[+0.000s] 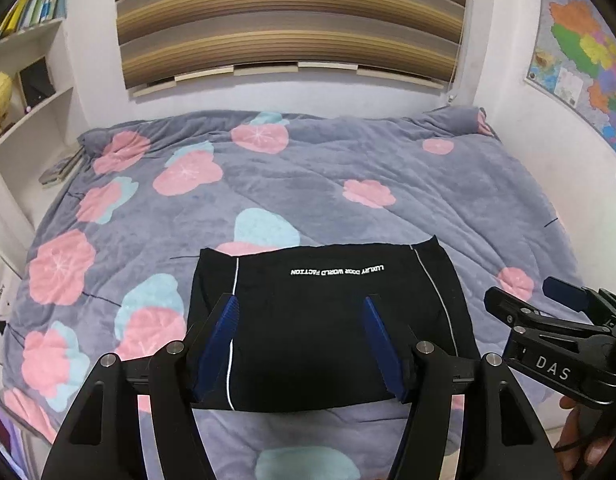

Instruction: Fold large clothes

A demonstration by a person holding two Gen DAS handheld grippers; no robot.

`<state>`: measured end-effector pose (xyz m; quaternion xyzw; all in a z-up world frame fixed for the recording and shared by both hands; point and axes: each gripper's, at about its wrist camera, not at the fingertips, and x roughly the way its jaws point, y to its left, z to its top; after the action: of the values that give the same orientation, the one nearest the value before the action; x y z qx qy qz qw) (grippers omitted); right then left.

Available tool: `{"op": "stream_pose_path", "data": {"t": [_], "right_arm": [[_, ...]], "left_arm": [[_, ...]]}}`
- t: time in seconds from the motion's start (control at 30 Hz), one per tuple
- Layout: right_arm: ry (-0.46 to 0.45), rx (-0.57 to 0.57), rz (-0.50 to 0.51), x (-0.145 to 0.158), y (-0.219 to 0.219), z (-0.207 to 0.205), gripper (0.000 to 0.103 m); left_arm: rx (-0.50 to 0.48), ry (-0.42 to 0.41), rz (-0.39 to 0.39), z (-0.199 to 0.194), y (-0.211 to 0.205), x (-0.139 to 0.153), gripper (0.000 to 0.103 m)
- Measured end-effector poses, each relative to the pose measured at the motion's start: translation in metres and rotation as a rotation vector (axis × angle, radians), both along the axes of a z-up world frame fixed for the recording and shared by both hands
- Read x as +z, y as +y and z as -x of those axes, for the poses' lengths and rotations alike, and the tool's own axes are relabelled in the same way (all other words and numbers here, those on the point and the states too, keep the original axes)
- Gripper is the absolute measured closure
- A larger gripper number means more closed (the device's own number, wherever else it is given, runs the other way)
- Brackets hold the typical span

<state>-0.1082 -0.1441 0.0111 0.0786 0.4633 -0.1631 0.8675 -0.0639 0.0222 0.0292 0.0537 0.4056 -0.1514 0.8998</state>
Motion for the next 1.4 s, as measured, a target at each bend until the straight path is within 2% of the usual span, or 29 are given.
{"op": "stream_pose_path", "data": {"t": [0.23,0.63,1.4], "right_arm": [[0.016,0.004,-0.022,-0.004,0.002,-0.003,0.021],[0.031,0.016,-0.027,-0.006,0.009,-0.003,0.020],[0.052,0.026,-0.031,-0.011,0.005,-0.006,0.020]], "left_arm": [[0.016,0.001,-0.043,0.001,-0.003,-0.006,0.037],[0.053,0.002,-0.064,0.000,-0.002,-0.009,0.037],[0.054,0.021,-0.069,-0.007,-0.004,-0.017,0.037]]}}
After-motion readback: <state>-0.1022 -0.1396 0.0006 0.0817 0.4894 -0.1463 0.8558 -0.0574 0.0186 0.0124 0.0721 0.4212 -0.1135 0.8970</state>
